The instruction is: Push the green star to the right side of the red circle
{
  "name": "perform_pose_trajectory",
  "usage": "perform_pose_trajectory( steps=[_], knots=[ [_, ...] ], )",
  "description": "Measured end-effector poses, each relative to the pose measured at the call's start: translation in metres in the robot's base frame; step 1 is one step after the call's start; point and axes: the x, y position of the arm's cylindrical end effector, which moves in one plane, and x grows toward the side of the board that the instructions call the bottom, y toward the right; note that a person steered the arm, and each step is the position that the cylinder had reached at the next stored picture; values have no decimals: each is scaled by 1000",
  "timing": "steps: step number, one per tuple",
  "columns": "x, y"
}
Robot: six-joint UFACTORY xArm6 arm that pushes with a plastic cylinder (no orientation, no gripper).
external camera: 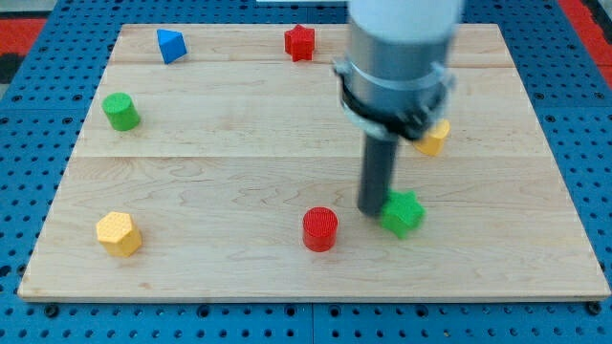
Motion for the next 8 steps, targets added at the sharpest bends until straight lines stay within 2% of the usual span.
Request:
perform_pose_trajectory(
  steps=[1, 3, 5, 7, 8],
  knots=[
    [41, 42],
    [31, 11],
    [27, 59],
    [1, 5],
    [-11, 6]
  ],
)
